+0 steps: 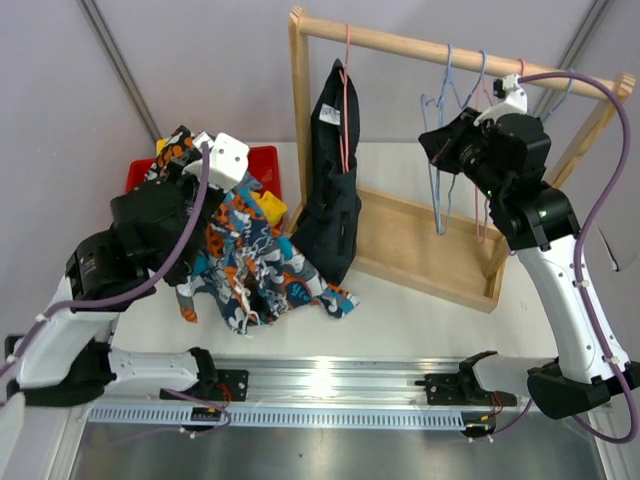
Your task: Remove the shorts from the hanger
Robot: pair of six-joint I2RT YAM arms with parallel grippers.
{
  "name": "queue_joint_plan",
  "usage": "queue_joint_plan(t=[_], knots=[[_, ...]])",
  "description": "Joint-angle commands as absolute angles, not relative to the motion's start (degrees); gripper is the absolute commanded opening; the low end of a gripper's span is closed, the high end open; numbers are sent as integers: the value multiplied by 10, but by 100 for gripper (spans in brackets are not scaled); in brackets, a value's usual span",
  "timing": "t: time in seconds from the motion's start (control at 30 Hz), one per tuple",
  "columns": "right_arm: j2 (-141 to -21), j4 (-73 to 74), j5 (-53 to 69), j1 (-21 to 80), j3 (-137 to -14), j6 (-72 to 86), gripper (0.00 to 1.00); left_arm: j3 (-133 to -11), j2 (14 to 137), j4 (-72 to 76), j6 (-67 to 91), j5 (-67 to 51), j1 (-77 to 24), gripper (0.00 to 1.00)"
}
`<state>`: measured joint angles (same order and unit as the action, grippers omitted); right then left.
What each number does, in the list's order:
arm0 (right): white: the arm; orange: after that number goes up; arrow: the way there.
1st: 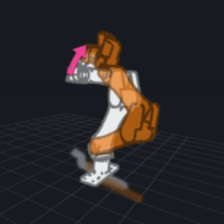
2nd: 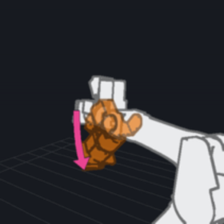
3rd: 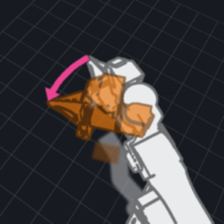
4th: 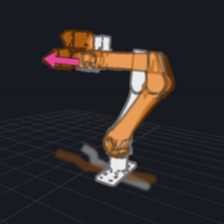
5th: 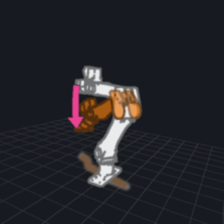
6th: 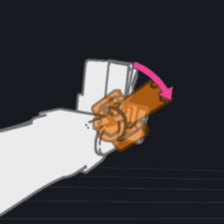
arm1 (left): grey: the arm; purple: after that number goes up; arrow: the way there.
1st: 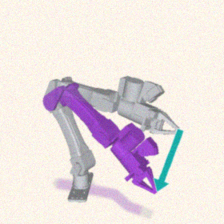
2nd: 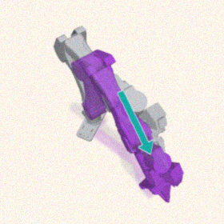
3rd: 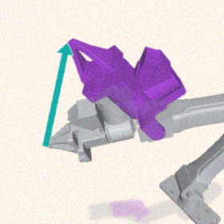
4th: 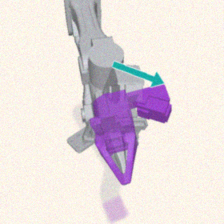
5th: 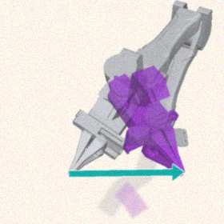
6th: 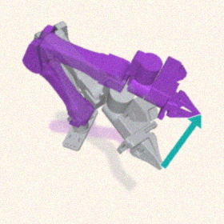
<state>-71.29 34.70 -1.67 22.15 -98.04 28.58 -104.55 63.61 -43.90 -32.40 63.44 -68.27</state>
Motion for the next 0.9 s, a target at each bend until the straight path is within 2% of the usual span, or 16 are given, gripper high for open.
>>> queue_joint_plan(t=[0.0,0.03,0.2,0.23,0.27,0.3,0.4,0.47,0.6,0.7,0.87], knots=[[-710,362,-19,237,-960,307,0,-1026,651,-533,-165,452,-549,0],[-714,364,-20,240,-961,308,0,-1015,654,-516,-158,399,-476,0],[-710,380,-24,246,-958,307,1,-1118,716,-523,-91,387,-312,0],[-707,385,-29,248,-955,305,7,-1149,725,-524,-71,363,-294,0],[-703,386,-30,248,-951,304,19,-1164,726,-521,-64,352,-274,0],[-700,385,-31,248,-938,302,50,-1199,729,-516,-59,347,-241,0],[-682,391,-46,248,-921,300,87,-1284,753,-485,-70,383,-199,0],[-670,395,-54,248,-908,297,99,-1314,782,-472,-77,405,-177,0],[-639,403,-62,248,-893,286,99,-1338,842,-462,-16,349,-36,0],[-607,397,-48,250,-878,275,99,-1376,915,-464,25,297,30,0],[-564,348,23,251,-867,257,99,-1395,1017,-475,70,236,62,0]])
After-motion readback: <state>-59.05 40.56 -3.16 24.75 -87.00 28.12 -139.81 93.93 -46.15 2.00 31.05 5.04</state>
